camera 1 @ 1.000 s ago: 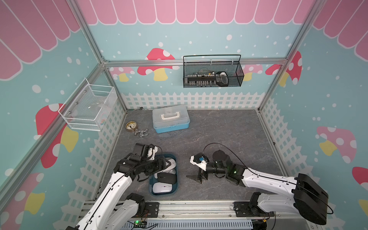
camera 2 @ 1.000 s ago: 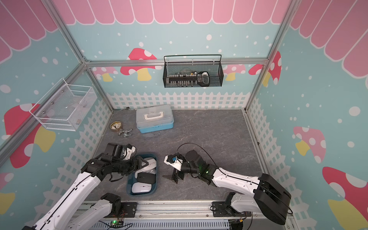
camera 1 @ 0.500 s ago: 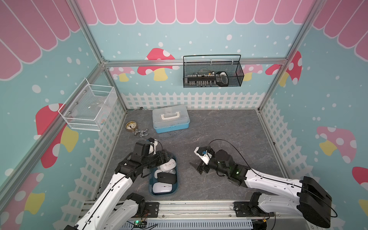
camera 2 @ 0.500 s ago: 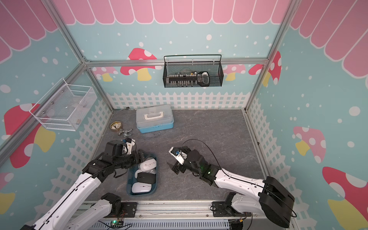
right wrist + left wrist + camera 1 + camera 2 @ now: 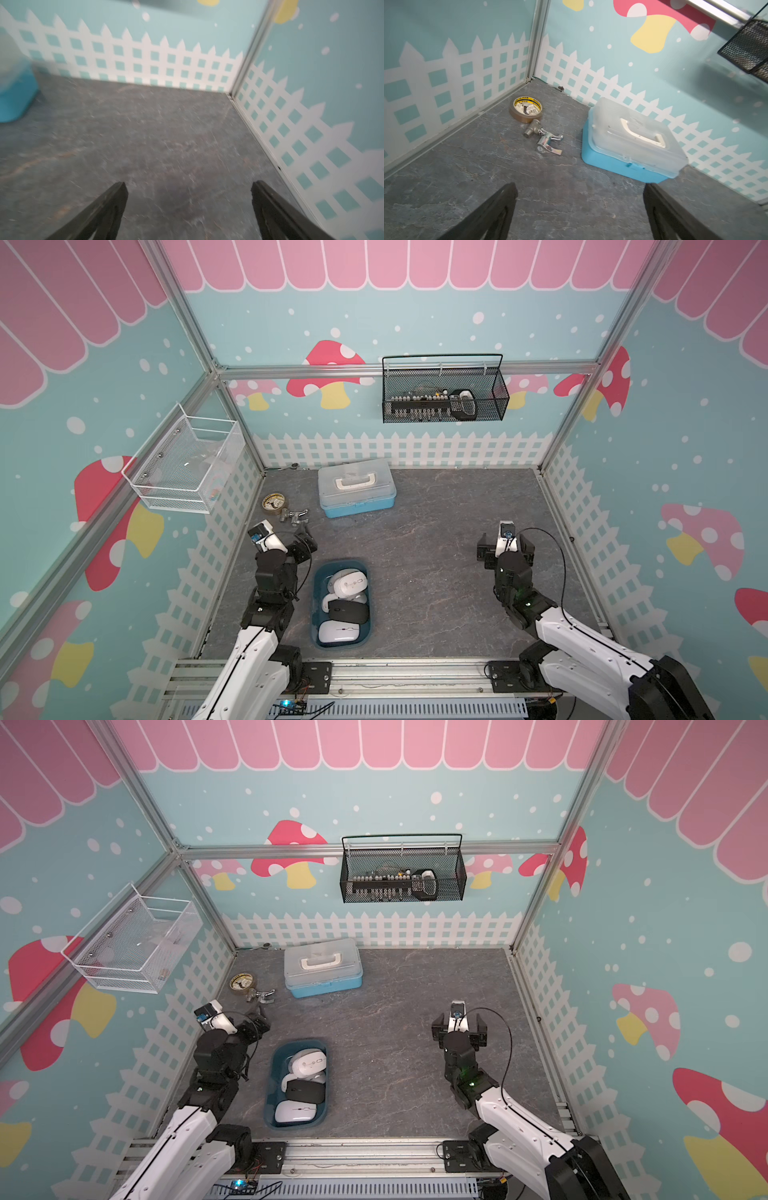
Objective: Put the mouse in the storage box
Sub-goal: Reset both arms
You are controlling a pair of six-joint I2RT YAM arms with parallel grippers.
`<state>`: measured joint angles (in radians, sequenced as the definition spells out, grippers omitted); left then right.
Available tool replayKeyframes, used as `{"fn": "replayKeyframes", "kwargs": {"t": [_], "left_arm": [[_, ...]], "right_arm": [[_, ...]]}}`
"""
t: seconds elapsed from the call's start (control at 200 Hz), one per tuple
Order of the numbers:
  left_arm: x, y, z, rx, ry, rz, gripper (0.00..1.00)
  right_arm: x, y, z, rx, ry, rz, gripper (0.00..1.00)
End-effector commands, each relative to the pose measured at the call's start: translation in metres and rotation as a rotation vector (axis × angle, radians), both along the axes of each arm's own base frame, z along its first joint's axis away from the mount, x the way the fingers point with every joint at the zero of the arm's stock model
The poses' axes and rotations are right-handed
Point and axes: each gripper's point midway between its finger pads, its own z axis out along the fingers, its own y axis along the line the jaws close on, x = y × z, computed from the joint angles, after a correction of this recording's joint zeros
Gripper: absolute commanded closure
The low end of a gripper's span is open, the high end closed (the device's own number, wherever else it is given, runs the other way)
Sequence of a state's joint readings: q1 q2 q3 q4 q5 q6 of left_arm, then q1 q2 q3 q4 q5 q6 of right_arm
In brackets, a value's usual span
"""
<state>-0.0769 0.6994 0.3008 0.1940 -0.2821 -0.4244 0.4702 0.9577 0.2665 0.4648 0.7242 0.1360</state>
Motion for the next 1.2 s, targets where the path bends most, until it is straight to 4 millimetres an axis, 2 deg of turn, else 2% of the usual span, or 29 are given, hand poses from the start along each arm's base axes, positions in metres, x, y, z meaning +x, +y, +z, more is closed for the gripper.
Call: {"fn": "replayKeyframes", "kwargs": {"t": [0.0,0.065,0.155,0.21,0.26,0.32,0.365,0.4,0.485,0.58,0.615,0.63,0.685,0.711,0.776,0.796,0.806,0.831,0.871,0.926,0.986,1.196], "left_arm": [[-0.002,0.017,0.009,0.060,-0.131,0.092,0.01],[-0.002,0.019,-0.010,0.089,-0.105,0.099,0.01],[0.004,0.013,-0.029,0.127,-0.078,0.058,0.01],[0.006,0.009,-0.037,0.122,-0.090,0.038,0.01],[0.015,0.005,-0.036,0.152,-0.083,0.011,0.01],[0.021,0.000,-0.028,0.210,-0.124,-0.019,0.01],[0.024,-0.003,-0.023,0.221,-0.162,-0.040,0.01],[0.026,-0.006,-0.019,0.236,-0.191,-0.057,0.01],[0.041,-0.020,-0.015,0.288,-0.206,-0.133,0.01],[0.043,-0.041,-0.025,0.344,-0.242,-0.225,0.01],[0.040,-0.048,-0.021,0.383,-0.293,-0.229,0.01],[0.039,-0.050,-0.019,0.404,-0.311,-0.221,0.01],[0.043,-0.051,-0.025,0.395,-0.261,-0.215,0.01],[0.049,-0.052,-0.033,0.374,-0.214,-0.247,0.01],[0.066,-0.048,-0.038,0.370,-0.185,-0.250,0.01],[0.070,-0.046,-0.040,0.349,-0.169,-0.261,0.01],[0.072,-0.045,-0.042,0.335,-0.150,-0.271,0.01],[0.076,-0.042,-0.048,0.305,-0.115,-0.290,0.01],[0.074,-0.040,-0.043,0.311,-0.158,-0.287,0.01],[0.076,-0.042,-0.046,0.307,-0.123,-0.291,0.01],[0.073,-0.041,-0.042,0.321,-0.162,-0.279,0.01],[0.073,-0.042,-0.041,0.320,-0.159,-0.279,0.01]], "right_arm": [[0.000,-0.027,0.024,-0.013,-0.148,-0.135,0.01],[0.002,-0.037,0.017,-0.047,-0.159,-0.161,0.01],[0.008,-0.052,-0.010,-0.042,-0.109,-0.227,0.01],[0.018,-0.051,-0.009,-0.075,-0.099,-0.221,0.01],[0.026,-0.045,-0.002,-0.109,-0.142,-0.167,0.01],[0.024,-0.048,0.016,-0.104,-0.275,-0.168,0.01],[0.028,-0.054,0.008,-0.106,-0.267,-0.186,0.01],[0.030,-0.057,0.012,-0.130,-0.295,-0.190,0.01],[0.037,-0.050,0.002,-0.107,-0.237,-0.130,0.01],[0.025,-0.048,0.010,-0.078,-0.309,-0.056,0.01],[0.025,-0.042,0.013,-0.076,-0.325,-0.010,0.01],[0.020,-0.041,0.007,-0.079,-0.309,0.008,0.01],[0.016,-0.037,0.004,-0.066,-0.319,0.073,0.01],[0.016,-0.036,-0.006,-0.042,-0.294,0.113,0.01],[0.023,-0.041,0.001,-0.052,-0.330,0.097,0.01],[0.028,-0.040,-0.001,-0.041,-0.309,0.103,0.01],[0.031,-0.039,-0.010,-0.032,-0.262,0.106,0.01],[0.050,-0.040,-0.018,-0.002,-0.190,0.117,0.01],[0.064,-0.042,-0.022,0.034,-0.171,0.168,0.01],[0.065,-0.046,-0.027,0.077,-0.136,0.186,0.01],[0.062,-0.045,-0.020,0.061,-0.184,0.192,0.01],[0.060,-0.044,-0.020,0.062,-0.184,0.200,0.01]]}}
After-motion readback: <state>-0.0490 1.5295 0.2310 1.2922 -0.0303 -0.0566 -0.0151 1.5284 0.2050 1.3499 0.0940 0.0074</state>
